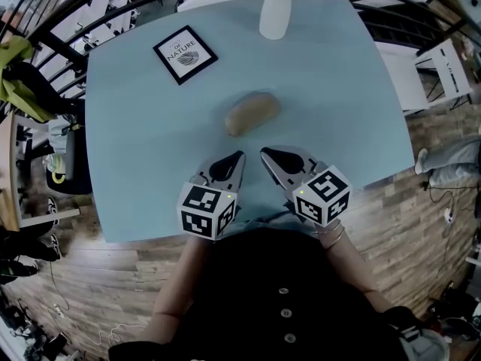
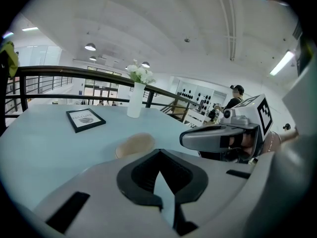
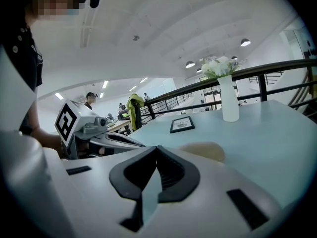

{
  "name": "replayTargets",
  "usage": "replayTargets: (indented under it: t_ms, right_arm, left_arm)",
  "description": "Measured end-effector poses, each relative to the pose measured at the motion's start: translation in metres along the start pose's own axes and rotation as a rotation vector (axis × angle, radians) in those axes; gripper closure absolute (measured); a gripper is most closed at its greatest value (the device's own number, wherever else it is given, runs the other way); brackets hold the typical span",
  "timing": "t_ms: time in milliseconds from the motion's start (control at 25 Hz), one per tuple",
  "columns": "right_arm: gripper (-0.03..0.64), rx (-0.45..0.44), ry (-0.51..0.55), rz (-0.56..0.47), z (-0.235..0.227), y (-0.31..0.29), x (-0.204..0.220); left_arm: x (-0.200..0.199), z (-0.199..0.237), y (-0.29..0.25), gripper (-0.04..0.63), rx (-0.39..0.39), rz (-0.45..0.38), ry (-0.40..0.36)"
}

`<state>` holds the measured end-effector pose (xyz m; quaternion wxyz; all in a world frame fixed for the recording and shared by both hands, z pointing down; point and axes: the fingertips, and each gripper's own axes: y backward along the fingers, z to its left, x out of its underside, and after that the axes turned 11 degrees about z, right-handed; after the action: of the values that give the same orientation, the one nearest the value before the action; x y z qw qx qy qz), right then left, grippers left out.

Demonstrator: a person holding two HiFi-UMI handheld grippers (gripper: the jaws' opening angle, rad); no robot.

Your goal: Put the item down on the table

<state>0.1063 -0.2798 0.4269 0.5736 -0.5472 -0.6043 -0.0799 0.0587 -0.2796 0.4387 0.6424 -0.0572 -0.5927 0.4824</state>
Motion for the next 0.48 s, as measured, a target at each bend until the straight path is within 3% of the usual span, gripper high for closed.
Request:
replayTargets:
  t_ms: [480]
  right_arm:
    - [0.614,-0.004,0.012,-0.005,0.0016,-0.0019,-0.0024]
  left_arm:
    - [-0.0017,0.0003,0.0036,0.578,0.007,-0.006,0.008]
